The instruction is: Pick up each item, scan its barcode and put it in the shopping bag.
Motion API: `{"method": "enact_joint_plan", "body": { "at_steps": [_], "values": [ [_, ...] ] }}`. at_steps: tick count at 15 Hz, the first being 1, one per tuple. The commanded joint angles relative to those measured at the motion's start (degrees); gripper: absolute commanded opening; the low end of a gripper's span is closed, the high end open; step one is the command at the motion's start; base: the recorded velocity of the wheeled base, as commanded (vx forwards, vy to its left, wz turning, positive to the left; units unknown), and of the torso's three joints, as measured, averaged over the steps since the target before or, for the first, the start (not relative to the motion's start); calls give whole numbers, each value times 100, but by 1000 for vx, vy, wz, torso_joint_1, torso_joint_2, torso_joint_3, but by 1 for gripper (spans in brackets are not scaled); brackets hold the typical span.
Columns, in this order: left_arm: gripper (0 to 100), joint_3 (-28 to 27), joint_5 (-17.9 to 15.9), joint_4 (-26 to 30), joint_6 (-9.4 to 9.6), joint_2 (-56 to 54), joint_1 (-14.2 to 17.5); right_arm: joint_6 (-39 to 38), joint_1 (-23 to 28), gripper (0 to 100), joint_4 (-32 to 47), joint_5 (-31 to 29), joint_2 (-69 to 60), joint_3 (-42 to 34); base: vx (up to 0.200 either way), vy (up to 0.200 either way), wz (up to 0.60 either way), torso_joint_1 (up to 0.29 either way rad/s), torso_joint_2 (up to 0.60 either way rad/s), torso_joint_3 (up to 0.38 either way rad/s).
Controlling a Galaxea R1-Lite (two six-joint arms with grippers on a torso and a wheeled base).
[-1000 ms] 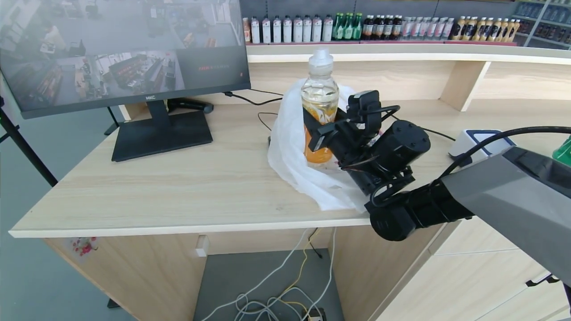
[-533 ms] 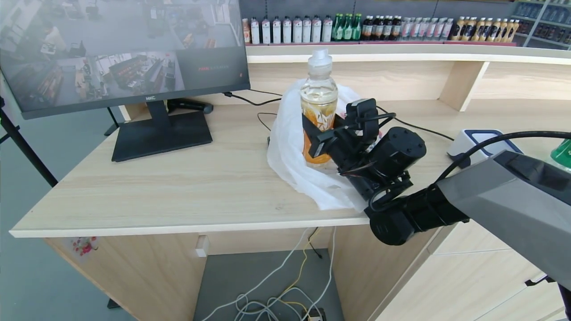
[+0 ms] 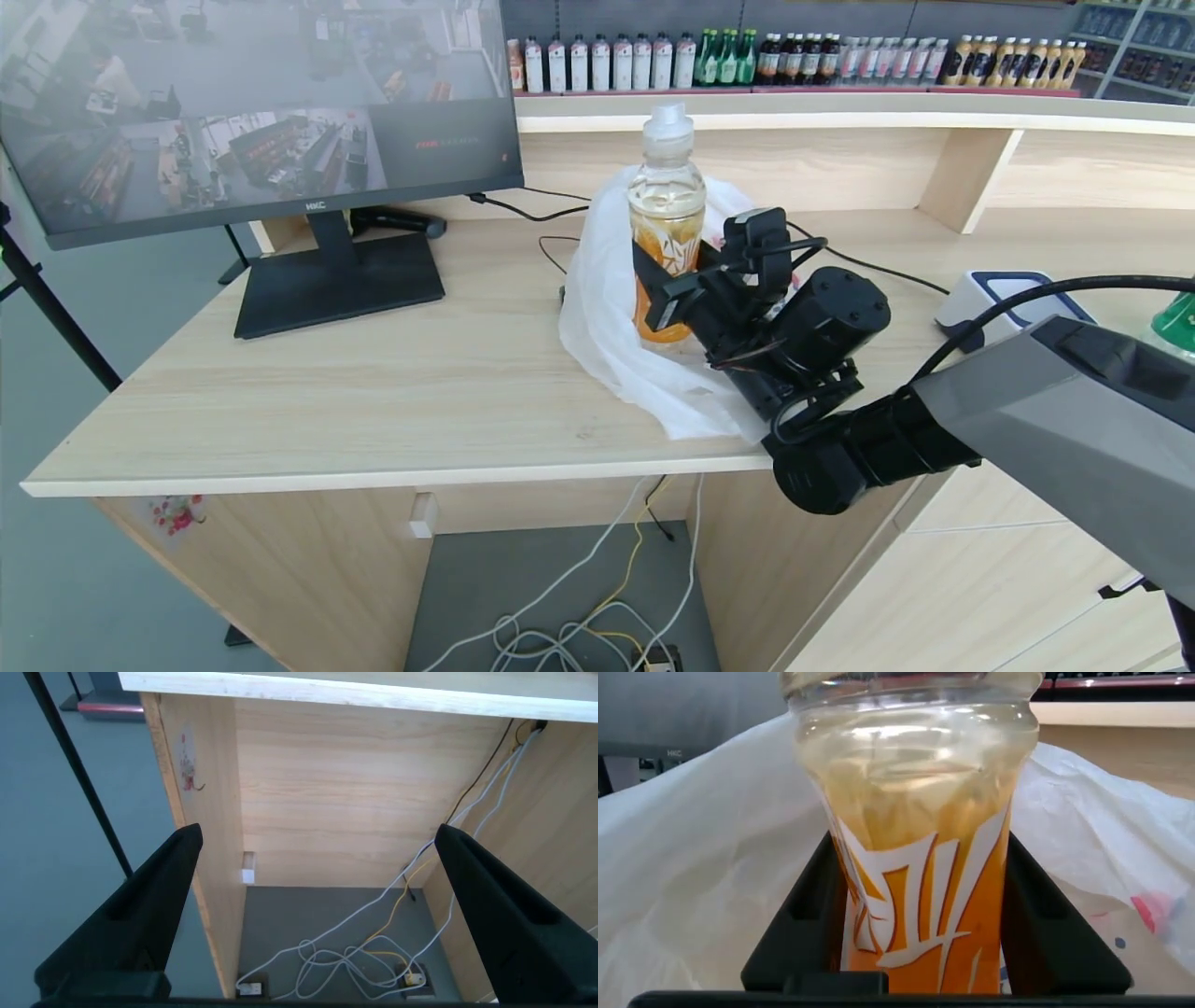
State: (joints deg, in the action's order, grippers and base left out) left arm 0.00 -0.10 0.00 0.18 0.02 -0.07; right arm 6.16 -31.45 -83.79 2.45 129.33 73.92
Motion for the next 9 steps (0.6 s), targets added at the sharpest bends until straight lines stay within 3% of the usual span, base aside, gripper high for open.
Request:
{"method": "enact_joint_plan", "body": {
  "at_steps": [1, 7, 8, 9],
  "values": [
    [100, 0, 1, 0, -1, -2, -1, 0, -1, 0, 3, 1, 22, -27, 0, 0, 0, 0, 0, 0],
    [100, 0, 1, 0, -1, -2, -1, -18, -1, 0, -6, -104, 5, -124, 0, 0, 0, 0, 0, 0],
    [100, 0, 1, 0, -1, -2, -1, -18, -1, 100, -6, -104, -4, -133, 0, 0, 0, 0, 0, 0],
    [100, 0, 1, 0, -1, -2, -1, -18, -1, 100, -6, -104, -13, -141, 0, 0, 0, 0, 0, 0]
  ]
}}
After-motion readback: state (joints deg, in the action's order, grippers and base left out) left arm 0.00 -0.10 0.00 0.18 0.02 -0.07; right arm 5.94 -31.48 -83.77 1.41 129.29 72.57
